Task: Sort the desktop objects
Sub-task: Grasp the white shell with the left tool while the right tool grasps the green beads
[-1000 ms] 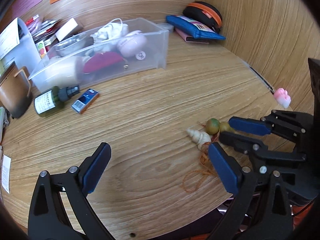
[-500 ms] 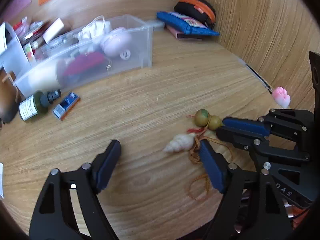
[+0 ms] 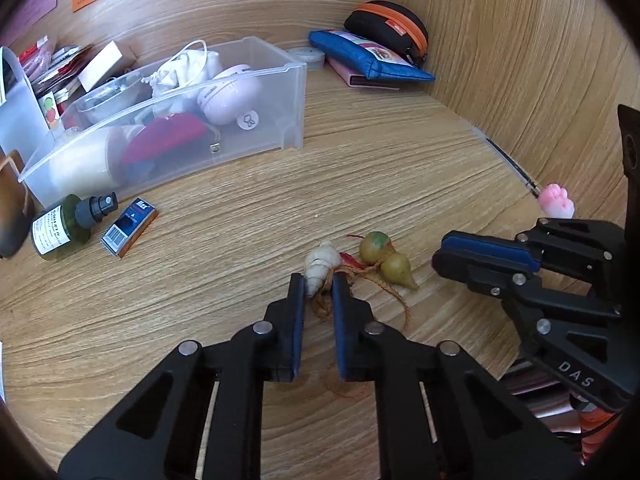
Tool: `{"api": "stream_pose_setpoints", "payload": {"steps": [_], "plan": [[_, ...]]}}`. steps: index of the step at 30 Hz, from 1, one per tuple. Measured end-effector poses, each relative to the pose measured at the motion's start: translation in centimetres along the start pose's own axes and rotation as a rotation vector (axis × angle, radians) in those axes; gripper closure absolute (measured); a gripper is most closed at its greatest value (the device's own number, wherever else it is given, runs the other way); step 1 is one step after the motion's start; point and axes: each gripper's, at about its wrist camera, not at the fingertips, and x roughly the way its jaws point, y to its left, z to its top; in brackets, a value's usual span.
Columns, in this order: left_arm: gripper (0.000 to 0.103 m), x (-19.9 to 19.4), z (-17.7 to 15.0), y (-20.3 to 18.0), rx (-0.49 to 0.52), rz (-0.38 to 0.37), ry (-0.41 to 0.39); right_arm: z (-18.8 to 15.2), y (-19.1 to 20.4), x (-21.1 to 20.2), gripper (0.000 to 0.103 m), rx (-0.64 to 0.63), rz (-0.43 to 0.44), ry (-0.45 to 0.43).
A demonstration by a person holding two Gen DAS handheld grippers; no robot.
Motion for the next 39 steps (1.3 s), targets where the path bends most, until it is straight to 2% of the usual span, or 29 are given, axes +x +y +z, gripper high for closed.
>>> {"api": "stream_pose_setpoints", "payload": {"steps": [3,7,12,14,19,22,25,26,30,31,32,34,39], "plan": [[0.091,-0.2,-0.2,0.3,-0.007,0.001,-0.002,0.2,0.1,0.4,0.095,0.0,-0.006,0.018],[0.091,-0.7,-0.5,0.7,-0.01,0.014,-0.01,0.6,-0.1,1.2,0.091,0.028,0.049,0.048],[0.091,-1.2,-0.9,1.6,-0.016,0.016,-0.009,1.3,1.3,2.4,0.081,0.005,0.079,0.06],[0.087,-1.3,-1.1,1.9,-0.014,0.01,0.0,1.5,1.8,2.7,0.078,-0.008,0.086,0.068],[0.068,-2.1,-1.3,2.7,-0.01,-0.006,-0.016,2.0,2.6,3.5,0.078,-0.023,0.091,0.081],[0.064,-2.8,-1.1,3.3,-0.019,-0.014,-0.038,2.4,2.4,3.6,0.077,0.004,0.121,0.085],[0.064,-3.3,-0.9,4.0,-0.024,-0.023,-0.053,2.8,2.5,3.8,0.065,0.019,0.113,0.083],[0.064,-3.4,-0.8,4.2,-0.026,-0.023,-0.057,3.0,2.7,3.9,0.065,0.014,0.103,0.084],[0.063,-2.9,-0.6,4.6,-0.031,-0.033,-0.044,2.8,3.2,4.7,0.065,-0.02,0.043,0.092],[0.063,-2.8,-0.6,4.6,-0.034,-0.029,-0.043,2.7,3.2,4.9,0.069,-0.023,0.033,0.096],[0.063,-2.7,-0.5,4.5,-0.029,-0.029,-0.042,2.6,3.2,4.8,0.078,-0.026,0.024,0.09],[0.063,-2.5,-0.3,4.4,-0.024,-0.04,-0.041,2.4,2.9,4.6,0.085,-0.027,0.018,0.09],[0.063,-2.0,0.3,3.5,0.0,-0.056,-0.042,1.9,1.7,3.6,0.085,-0.006,-0.016,0.071]]}}
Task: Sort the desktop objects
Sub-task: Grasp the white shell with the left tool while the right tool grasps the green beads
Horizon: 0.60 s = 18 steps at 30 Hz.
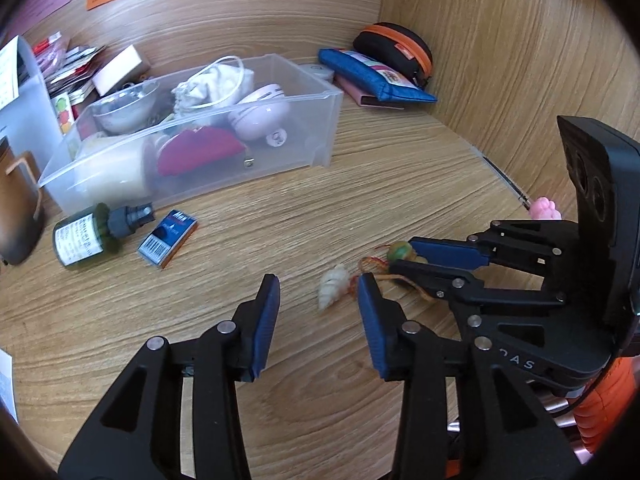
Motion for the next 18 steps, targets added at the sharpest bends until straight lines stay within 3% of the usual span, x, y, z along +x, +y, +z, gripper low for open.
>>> {"api": "stream_pose_setpoints", "payload": {"steps": [9,12,14,18], "plan": [[0.064,1.8,0.0,-0.8,0.017,0.03,0.026,0.2,-2.0,-2.2,0.085,0.049,-0.011,-0.05],[0.071,2.1,0.1,-0.8,0.016,0.037,0.03,0.3,-2.4,-2.6,0.085,0.058,-0.012,-0.063],[0.083,2.3,0.1,-0.8,0.021,0.041,0.034,0.4,-2.5,-2.7,0.085,0.062,-0.006,-0.067],[0.084,2.5,0.0,-1.2,0.045,0.054,0.03,0.4,-2.4,-2.7,0.085,0.063,0.007,-0.07]]}}
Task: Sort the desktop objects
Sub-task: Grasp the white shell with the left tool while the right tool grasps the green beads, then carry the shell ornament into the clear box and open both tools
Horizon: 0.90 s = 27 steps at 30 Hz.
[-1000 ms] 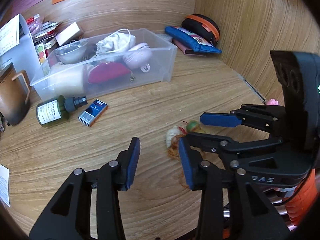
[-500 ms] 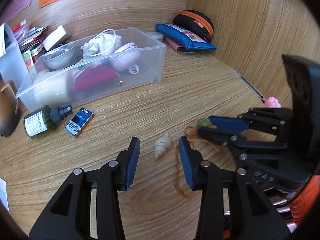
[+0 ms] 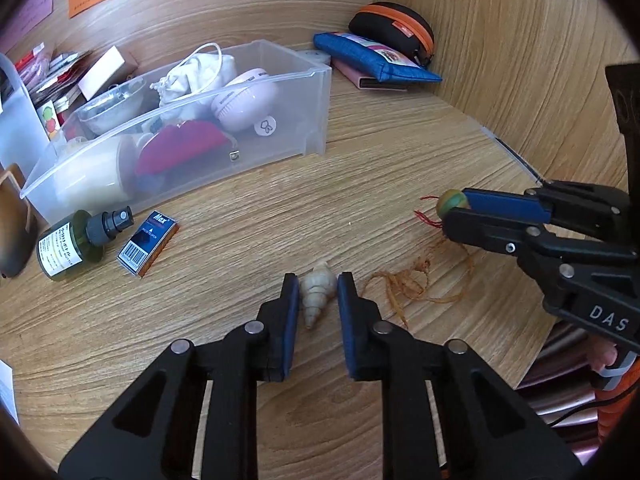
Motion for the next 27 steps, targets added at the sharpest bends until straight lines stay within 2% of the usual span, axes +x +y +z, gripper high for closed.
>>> {"api": "stream_pose_setpoints", "payload": {"steps": [7,14,27], "plan": [[0.085,-0.6,0.0,0.5,-0.016,-0.009,-0.016,0.6,0.6,0.2,0.085,-0.009,0.02,-0.011],[0.085,-2.5,0.9,2.0,-0.053,0.012,-0.068,2.0,1.5,0.2,0.085,-0.03,0.032,-0.028],[0.085,-6.4,3.3,7.0,-0.115,0.051,-0.16,7.0,4.3,-0.7,0.085,-0.119,-0.003,-0.111]]}}
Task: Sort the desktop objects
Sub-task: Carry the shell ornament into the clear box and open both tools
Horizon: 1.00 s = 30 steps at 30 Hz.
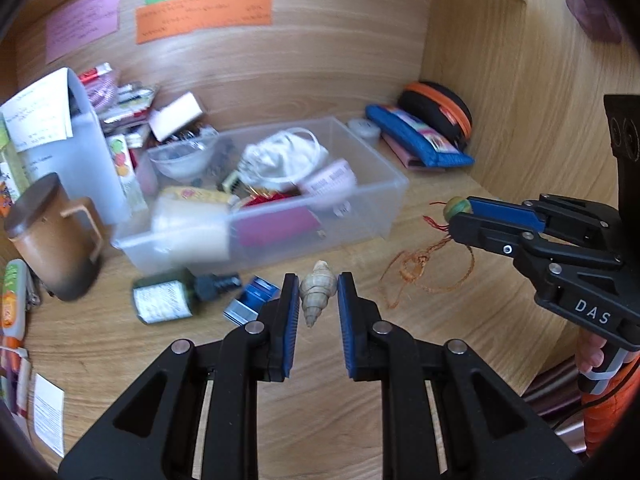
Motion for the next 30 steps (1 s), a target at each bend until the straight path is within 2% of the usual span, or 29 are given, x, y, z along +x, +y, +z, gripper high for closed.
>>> {"api": "stream_pose_setpoints", "payload": {"steps": [8,18,30], "plan": [[0.085,-1.4,2.1,2.7,-0.004,0.01,-0.044,4.0,1.7,-0.1,0.085,-0.06,-0.019,-0.058],[0.085,-2.2,5.8,6.1,-0.02,-0.008,-0.057,9.1,3.5,0.1,0.085,-0.123,-0.04,-0.126],[0.085,-1.2,9.8,10.1,-0.063,0.0,-0.052,13.6,3.8,4.9,0.085,-0.114,-0.014,-0.112]]}}
